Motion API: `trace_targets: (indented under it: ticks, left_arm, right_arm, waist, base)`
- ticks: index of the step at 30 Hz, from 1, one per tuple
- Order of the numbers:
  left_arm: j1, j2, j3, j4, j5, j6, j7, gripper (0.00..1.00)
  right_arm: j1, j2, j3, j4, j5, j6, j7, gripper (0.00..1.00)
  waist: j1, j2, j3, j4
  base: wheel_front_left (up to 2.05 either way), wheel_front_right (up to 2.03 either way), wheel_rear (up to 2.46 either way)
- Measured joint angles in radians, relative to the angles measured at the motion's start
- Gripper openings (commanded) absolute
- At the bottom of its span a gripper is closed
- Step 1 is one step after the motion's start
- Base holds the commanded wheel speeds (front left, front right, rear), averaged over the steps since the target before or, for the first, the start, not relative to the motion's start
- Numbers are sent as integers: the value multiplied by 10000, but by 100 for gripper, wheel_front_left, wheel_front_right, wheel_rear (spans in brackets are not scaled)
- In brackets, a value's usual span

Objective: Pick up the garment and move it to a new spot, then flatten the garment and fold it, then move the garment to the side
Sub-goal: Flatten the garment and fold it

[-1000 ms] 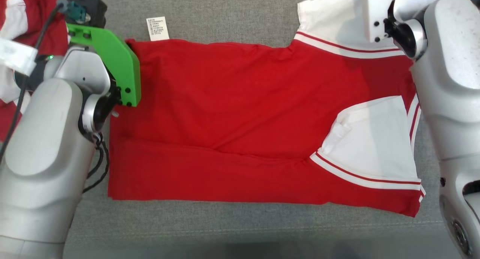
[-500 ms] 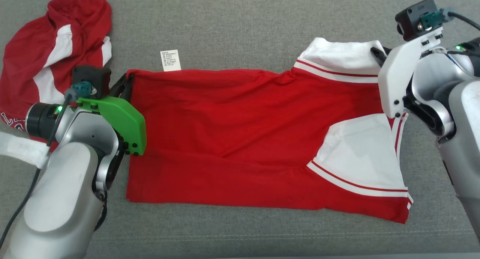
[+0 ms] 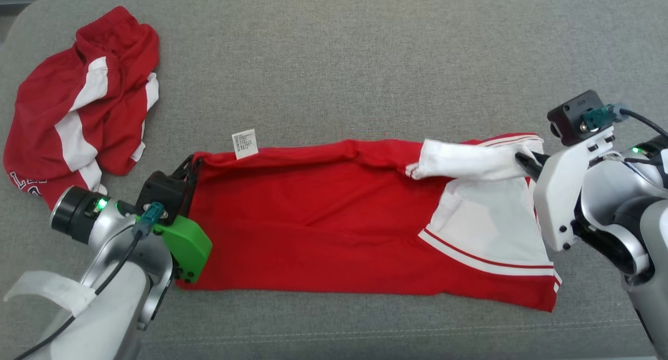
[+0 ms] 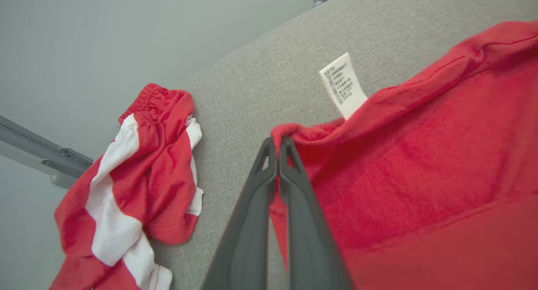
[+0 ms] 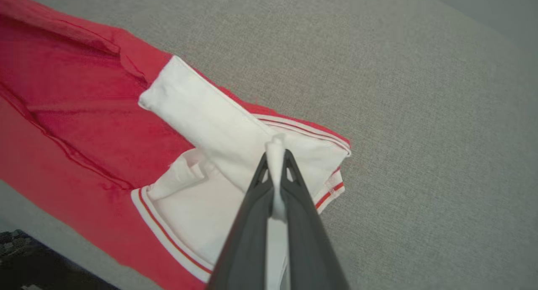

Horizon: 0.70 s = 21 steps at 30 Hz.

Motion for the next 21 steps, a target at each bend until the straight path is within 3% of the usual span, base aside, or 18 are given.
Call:
trace_targets:
  ticks: [10, 21]
  left_arm:
    - [513, 378, -548, 564, 612, 31, -886, 0]
    - [670, 215, -696, 1442, 581, 169, -1141, 0]
  right_arm:
    - [1234, -265, -155, -961, 309, 0, 888, 0]
    - [2034, -353, -180, -1317, 635, 0, 1570, 0]
  waist:
    - [0, 0, -145, -57]
    - [0, 0, -332, -47]
  base:
    - [0, 0, 0]
    - [0, 0, 0]
